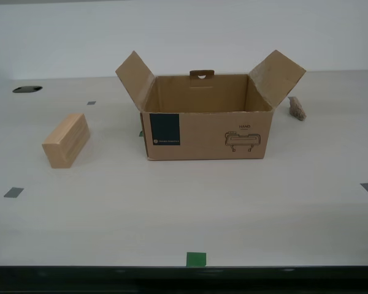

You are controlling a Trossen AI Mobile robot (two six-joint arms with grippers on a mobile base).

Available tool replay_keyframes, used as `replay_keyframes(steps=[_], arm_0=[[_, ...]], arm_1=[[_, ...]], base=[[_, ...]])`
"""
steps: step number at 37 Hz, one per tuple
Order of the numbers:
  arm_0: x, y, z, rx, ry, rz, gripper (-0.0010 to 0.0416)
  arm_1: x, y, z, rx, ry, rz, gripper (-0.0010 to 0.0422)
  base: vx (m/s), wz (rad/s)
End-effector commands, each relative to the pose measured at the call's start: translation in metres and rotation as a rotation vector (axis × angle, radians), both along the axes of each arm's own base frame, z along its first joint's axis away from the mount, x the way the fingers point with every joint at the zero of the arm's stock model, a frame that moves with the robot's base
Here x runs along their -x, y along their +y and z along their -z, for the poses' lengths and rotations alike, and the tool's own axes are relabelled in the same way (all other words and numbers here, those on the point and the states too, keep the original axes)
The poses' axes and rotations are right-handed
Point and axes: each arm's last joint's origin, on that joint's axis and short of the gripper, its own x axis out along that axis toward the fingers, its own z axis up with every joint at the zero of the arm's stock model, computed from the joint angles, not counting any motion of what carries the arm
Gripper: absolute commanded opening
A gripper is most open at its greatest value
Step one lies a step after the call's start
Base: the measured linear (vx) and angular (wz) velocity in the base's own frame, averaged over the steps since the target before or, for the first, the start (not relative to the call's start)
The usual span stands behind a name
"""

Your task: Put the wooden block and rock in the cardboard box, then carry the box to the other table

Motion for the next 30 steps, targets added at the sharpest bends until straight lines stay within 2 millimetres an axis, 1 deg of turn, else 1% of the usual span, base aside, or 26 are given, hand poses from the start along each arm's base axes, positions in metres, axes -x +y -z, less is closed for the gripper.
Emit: replay_keyframes(steps=[1, 11, 16, 23, 30], arm_0=[[-0.008, 0.000, 0.005, 0.000, 0.028, 0.004, 0.0355], [-0.033, 0.000, 0.021, 0.000, 0.096, 0.002, 0.0354], [-0.048, 0.000, 0.029, -0.007, 0.109, -0.003, 0.0355], [-0.063, 0.001, 0.040, -0.029, 0.135, -0.018, 0.0355], [-0.076, 0.001, 0.048, -0.029, 0.137, -0.018, 0.0355]], arm_1=[[-0.001, 0.000, 0.000, -0.001, 0.001, 0.001, 0.0396], [-0.001, 0.000, 0.003, -0.001, 0.030, 0.001, 0.0396], [-0.001, 0.000, 0.010, -0.003, 0.051, 0.004, 0.0396], [-0.002, 0.000, 0.034, -0.001, 0.123, 0.000, 0.0396], [-0.006, 0.000, 0.061, -0.001, 0.135, 0.000, 0.0396]], base=[[0.000, 0.000], [0.000, 0.000], [0.000, 0.000], [0.000, 0.000], [0.000, 0.000]])
